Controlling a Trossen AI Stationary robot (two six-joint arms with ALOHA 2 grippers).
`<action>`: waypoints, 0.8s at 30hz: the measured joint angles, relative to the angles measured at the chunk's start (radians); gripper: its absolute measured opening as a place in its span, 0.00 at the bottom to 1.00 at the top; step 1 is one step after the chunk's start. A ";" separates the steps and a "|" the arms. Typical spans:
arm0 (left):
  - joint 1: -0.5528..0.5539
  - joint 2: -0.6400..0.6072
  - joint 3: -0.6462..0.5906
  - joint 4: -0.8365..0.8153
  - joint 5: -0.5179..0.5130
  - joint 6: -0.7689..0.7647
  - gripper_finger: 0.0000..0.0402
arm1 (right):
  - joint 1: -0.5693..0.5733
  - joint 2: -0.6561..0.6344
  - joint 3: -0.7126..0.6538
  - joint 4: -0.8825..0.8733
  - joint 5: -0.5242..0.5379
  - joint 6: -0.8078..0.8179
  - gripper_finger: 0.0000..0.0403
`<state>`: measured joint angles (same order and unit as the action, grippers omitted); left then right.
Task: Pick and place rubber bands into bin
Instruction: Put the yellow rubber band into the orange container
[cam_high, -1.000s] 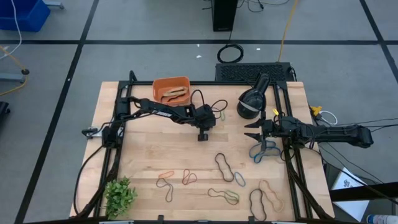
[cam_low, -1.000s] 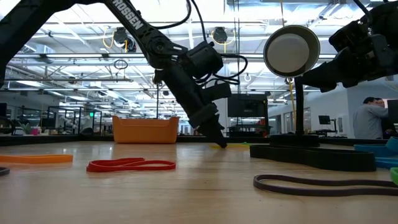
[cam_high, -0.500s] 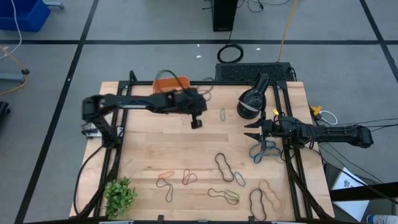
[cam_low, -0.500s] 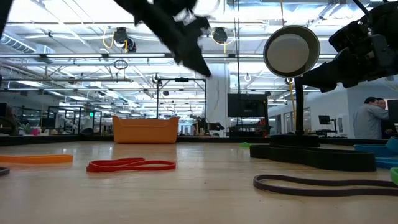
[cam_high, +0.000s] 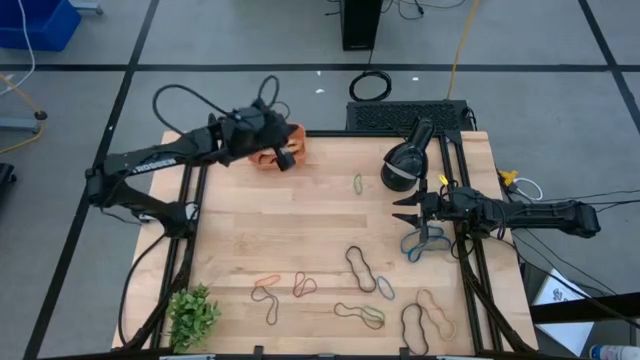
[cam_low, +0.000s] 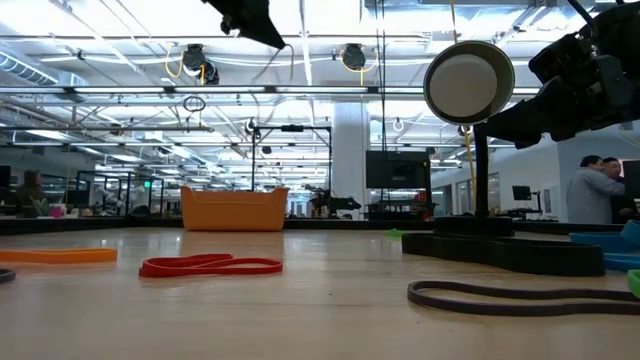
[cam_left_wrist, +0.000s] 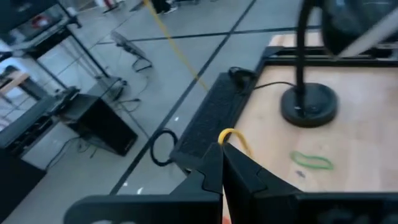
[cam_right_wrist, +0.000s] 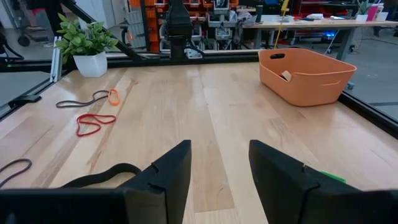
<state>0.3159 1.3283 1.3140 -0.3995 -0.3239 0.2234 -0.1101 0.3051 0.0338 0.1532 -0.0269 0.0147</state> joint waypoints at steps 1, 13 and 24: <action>0.014 -0.001 0.000 -0.004 0.000 0.000 0.01 | 0.000 0.000 0.000 0.000 0.000 0.000 0.38; 0.175 0.110 0.000 -0.064 -0.012 -0.084 0.01 | 0.000 0.000 0.000 0.000 0.000 0.000 0.38; 0.271 0.325 0.000 -0.143 -0.043 -0.127 0.01 | 0.000 0.000 0.000 0.000 0.000 0.000 0.38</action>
<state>0.5867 1.6532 1.3136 -0.5426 -0.3672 0.0965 -0.1101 0.3050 0.0339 0.1532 -0.0268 0.0147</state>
